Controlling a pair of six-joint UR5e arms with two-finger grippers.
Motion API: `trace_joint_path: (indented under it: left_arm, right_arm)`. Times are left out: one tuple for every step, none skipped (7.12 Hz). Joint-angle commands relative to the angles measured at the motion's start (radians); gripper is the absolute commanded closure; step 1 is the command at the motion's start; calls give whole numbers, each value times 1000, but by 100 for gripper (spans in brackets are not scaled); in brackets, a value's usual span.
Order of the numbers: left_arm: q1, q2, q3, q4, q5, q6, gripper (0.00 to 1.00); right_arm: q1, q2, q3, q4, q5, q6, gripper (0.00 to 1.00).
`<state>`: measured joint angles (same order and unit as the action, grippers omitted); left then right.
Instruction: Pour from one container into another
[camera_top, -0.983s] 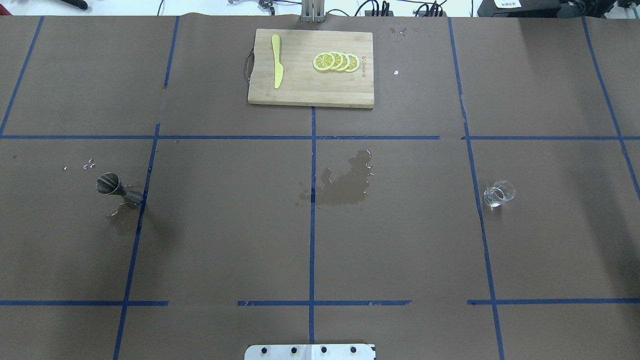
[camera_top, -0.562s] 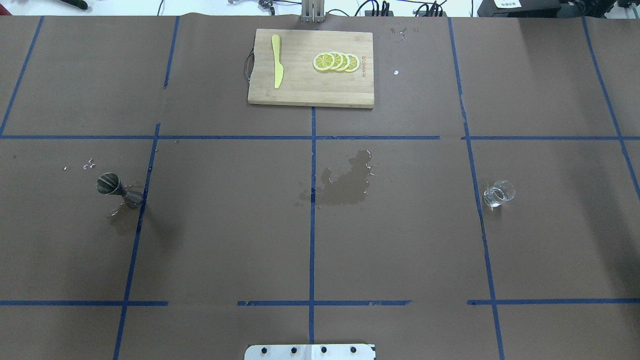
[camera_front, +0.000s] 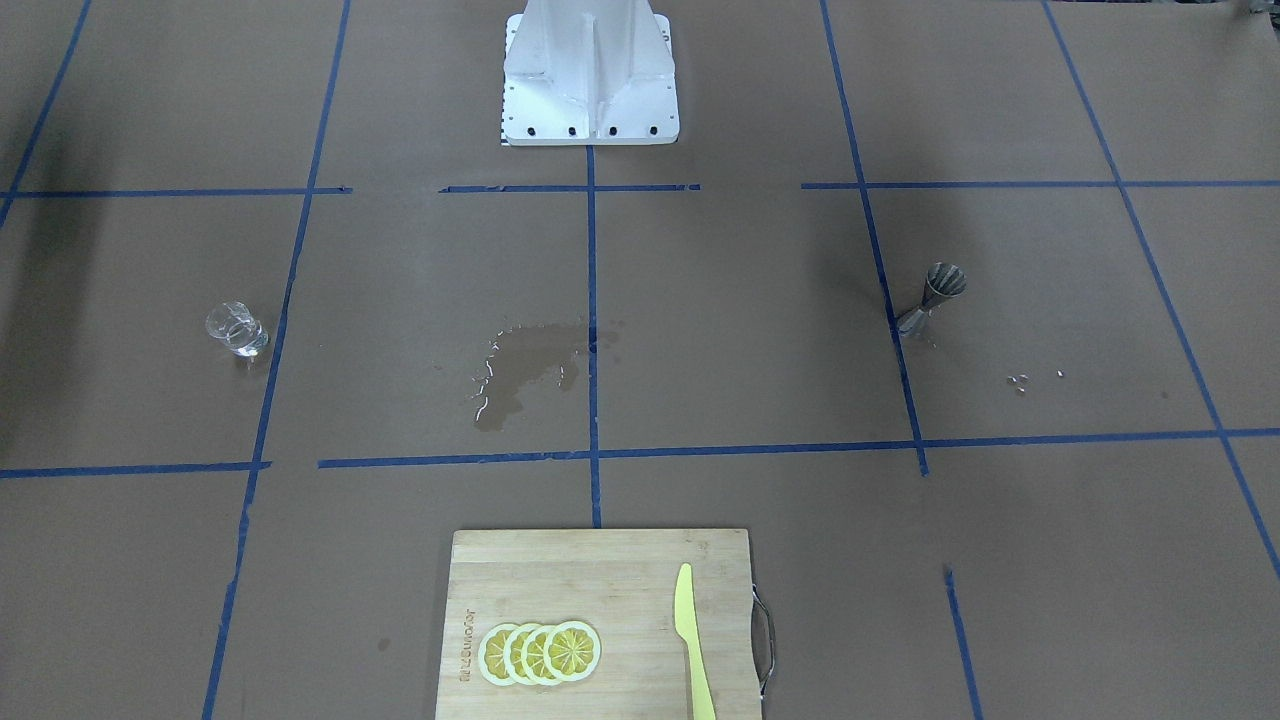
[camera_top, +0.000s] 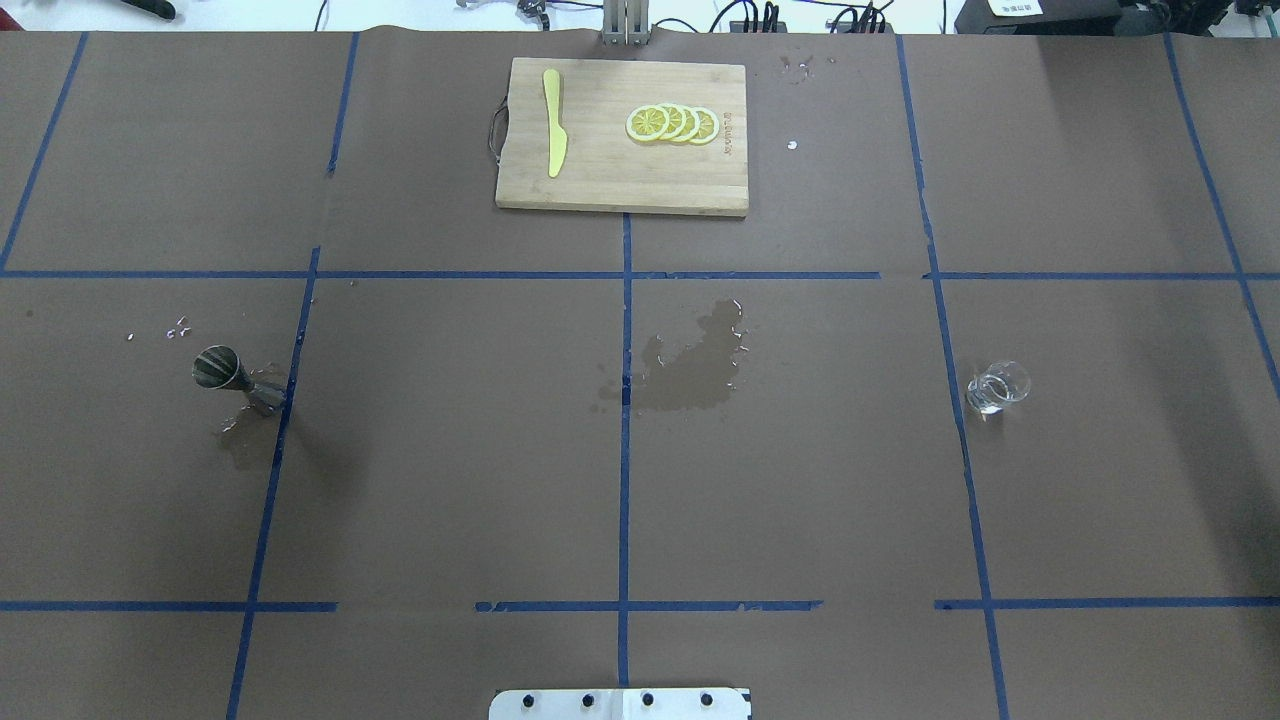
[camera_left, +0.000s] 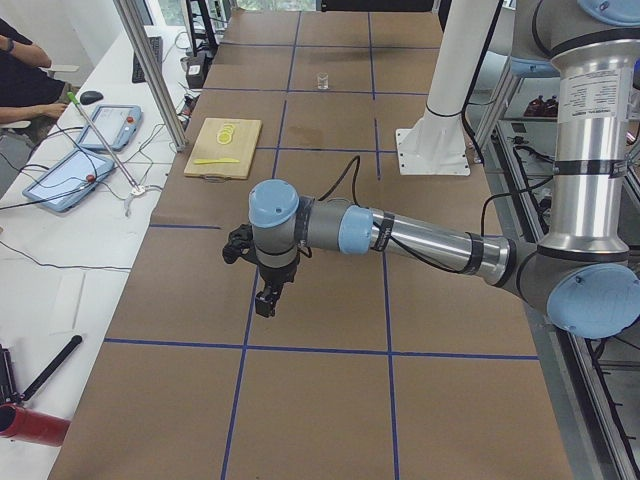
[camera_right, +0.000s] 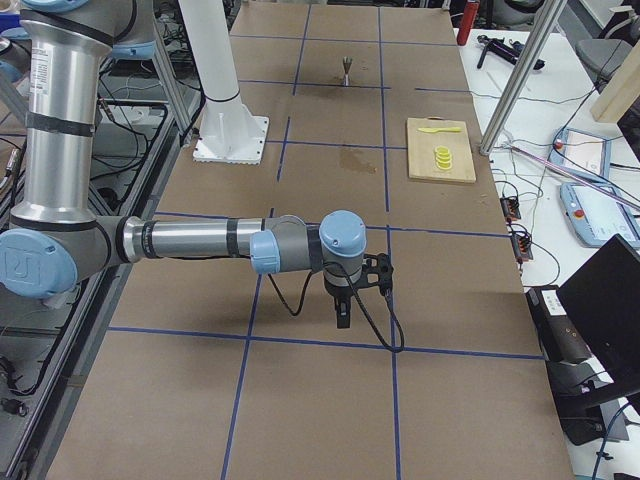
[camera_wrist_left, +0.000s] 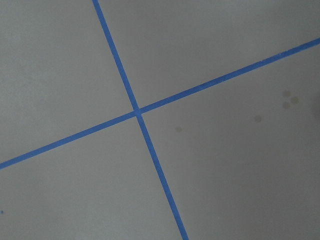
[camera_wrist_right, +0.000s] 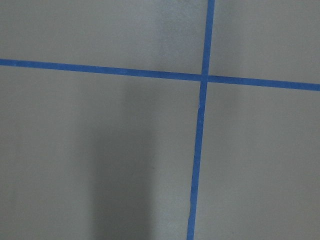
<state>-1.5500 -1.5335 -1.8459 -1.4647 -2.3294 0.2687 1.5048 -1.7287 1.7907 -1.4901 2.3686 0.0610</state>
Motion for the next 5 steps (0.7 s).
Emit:
trace_joint_path:
  left_arm:
    - [2, -2, -4, 0, -36, 0, 0]
    - [7, -5, -6, -2, -41, -46, 0]
    - [23, -5, -7, -59, -39, -107, 0]
    - [39, -5, -7, -101, -41, -168, 0]
    - [57, -5, -7, -174, -41, -248, 0]
  right_arm:
    - [0, -5, 3, 16, 3, -4, 0]
    - [0, -8, 1, 28, 7, 6, 0]
    - [0, -9, 3, 28, 8, 6, 0]
    - [0, -9, 1, 31, 8, 8, 0]
    - [0, -9, -2, 33, 8, 11, 0]
